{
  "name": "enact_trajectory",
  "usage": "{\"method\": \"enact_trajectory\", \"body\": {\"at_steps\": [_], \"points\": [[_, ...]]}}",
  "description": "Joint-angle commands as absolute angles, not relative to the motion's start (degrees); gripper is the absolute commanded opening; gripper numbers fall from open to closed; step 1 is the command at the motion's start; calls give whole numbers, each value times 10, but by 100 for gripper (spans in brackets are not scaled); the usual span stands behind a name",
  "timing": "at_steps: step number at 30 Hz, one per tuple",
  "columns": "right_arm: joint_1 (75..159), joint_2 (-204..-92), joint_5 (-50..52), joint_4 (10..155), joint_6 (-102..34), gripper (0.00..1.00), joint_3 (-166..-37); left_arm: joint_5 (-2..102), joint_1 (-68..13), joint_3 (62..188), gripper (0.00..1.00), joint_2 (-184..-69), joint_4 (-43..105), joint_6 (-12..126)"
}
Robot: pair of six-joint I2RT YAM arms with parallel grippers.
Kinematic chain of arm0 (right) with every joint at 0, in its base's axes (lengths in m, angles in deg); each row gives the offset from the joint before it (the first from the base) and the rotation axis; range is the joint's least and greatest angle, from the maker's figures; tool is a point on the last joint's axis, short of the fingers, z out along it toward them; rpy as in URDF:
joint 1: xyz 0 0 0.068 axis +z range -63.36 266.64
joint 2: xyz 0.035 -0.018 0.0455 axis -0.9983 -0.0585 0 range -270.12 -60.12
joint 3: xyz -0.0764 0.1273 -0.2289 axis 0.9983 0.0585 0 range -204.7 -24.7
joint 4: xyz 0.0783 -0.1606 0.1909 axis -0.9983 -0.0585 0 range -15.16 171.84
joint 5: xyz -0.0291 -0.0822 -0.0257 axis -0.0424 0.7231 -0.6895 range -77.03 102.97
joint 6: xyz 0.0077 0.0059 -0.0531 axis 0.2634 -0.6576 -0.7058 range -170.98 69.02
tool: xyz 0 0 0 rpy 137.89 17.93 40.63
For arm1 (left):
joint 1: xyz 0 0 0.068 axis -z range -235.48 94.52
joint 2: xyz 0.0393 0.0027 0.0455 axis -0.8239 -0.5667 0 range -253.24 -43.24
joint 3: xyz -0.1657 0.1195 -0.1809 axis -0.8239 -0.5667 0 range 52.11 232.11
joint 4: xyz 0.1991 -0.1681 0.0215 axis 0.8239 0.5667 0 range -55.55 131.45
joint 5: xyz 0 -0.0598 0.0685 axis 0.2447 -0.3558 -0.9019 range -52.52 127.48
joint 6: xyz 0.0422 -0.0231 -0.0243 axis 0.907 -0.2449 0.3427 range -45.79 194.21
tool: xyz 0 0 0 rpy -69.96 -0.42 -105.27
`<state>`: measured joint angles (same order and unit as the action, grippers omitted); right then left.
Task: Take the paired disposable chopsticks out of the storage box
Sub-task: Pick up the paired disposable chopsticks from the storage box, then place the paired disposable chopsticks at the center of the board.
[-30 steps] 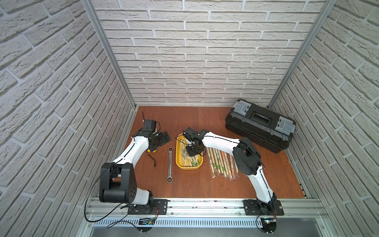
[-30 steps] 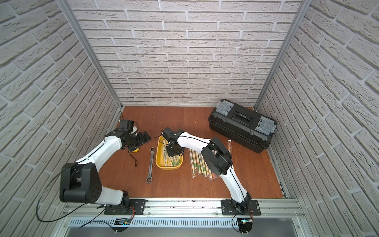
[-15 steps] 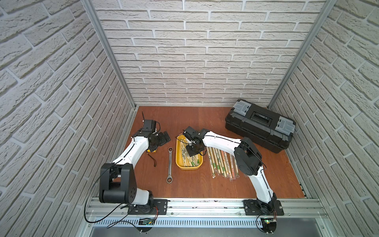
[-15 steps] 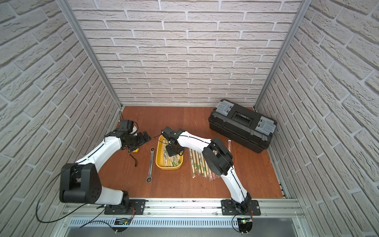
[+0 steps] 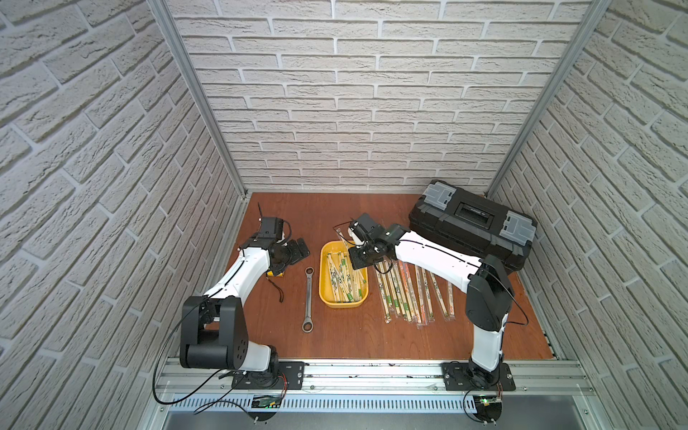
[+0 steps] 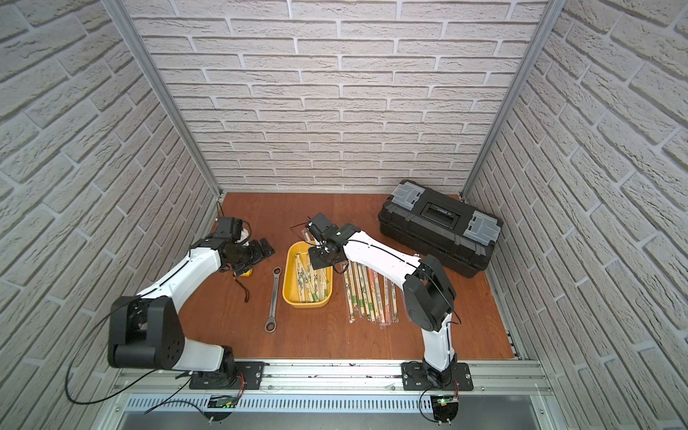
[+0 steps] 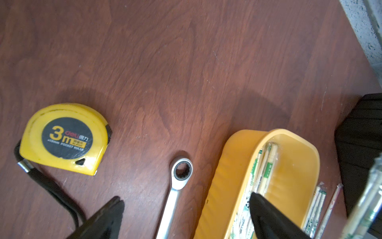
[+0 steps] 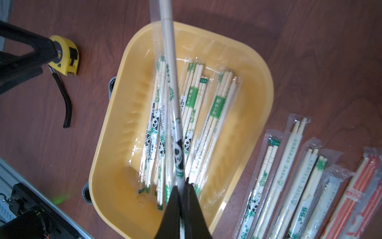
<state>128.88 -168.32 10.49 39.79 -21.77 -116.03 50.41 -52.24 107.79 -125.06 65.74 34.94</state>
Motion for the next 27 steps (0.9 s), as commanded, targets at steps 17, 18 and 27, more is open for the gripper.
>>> {"method": "enact_trajectory", "body": {"at_steps": [17,18,27], "points": [[1277,-1582,114,489,-118,3,-925,508,-521,1081,98,-1239,650,344],[1279,-1591,113,489,-117,3,-926,508,-520,1081,98,-1239,650,343],[1291,-1625,101,493,-113,20,-932,506,-518,1077,98,-1235,650,343]]}}
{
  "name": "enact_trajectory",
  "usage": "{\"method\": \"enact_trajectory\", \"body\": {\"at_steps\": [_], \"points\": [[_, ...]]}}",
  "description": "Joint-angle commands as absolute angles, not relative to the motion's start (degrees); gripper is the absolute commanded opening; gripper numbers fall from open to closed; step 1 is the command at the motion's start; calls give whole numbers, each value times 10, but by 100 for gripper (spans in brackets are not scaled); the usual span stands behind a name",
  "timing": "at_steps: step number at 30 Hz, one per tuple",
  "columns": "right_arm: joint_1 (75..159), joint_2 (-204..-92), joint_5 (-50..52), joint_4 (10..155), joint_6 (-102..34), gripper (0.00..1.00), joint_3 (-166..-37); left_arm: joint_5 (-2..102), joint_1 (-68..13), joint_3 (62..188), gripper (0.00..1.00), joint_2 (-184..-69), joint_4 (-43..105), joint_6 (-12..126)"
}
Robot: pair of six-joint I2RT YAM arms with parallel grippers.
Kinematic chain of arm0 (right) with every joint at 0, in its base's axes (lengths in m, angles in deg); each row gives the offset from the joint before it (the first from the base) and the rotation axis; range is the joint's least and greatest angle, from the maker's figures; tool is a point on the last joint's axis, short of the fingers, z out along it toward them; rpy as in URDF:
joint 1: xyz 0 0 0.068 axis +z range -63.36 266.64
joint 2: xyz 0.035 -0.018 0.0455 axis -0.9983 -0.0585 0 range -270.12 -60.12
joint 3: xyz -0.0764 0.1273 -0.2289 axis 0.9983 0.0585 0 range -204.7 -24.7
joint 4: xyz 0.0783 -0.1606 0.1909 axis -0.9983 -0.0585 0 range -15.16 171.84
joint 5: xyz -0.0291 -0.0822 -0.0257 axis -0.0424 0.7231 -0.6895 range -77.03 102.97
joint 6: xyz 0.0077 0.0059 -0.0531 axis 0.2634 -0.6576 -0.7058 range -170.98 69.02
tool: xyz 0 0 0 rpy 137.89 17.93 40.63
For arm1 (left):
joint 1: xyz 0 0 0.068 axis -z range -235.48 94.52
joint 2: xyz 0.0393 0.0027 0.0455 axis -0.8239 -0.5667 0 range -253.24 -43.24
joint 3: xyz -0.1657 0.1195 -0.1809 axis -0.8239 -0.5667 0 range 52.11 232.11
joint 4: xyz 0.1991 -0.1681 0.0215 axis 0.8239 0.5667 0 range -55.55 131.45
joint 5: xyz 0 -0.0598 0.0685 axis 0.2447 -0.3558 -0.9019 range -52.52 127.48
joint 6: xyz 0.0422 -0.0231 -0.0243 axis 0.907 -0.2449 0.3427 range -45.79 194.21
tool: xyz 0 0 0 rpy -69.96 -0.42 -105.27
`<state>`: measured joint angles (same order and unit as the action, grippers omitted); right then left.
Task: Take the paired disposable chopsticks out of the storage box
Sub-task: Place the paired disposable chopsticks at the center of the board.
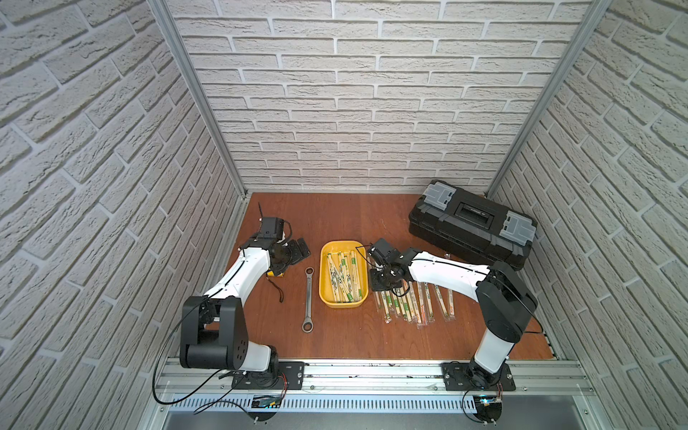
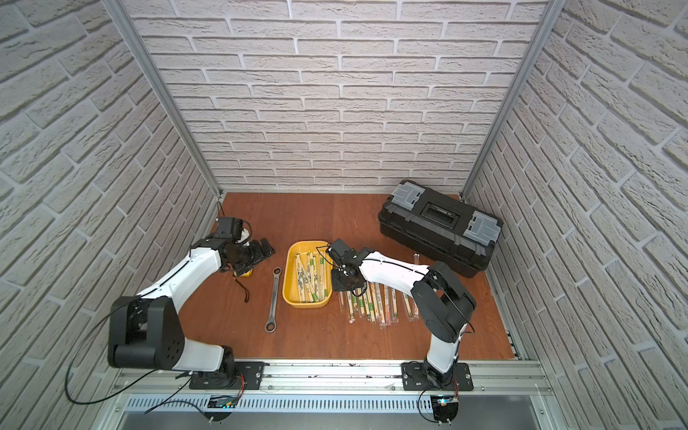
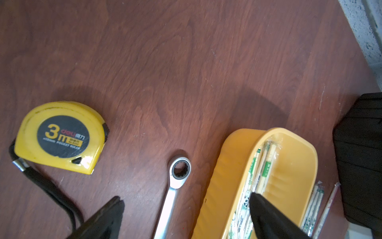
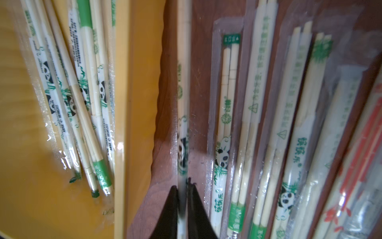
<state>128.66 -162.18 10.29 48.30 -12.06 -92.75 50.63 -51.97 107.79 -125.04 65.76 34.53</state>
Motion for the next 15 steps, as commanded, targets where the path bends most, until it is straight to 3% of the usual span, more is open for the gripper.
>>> {"method": "enact_trajectory", "body": {"at_steps": [1,4,15], "points": [[1290,-1622,103,490,-113,23,-933,506,-518,1077,98,-1235,650,342],[1290,-1610,114,477,-116,31,-935,506,-517,1075,98,-1234,649,344],[1293,-1583,115,437,-145,30,-1018,505,-520,1067,98,-1235,643,346]]}}
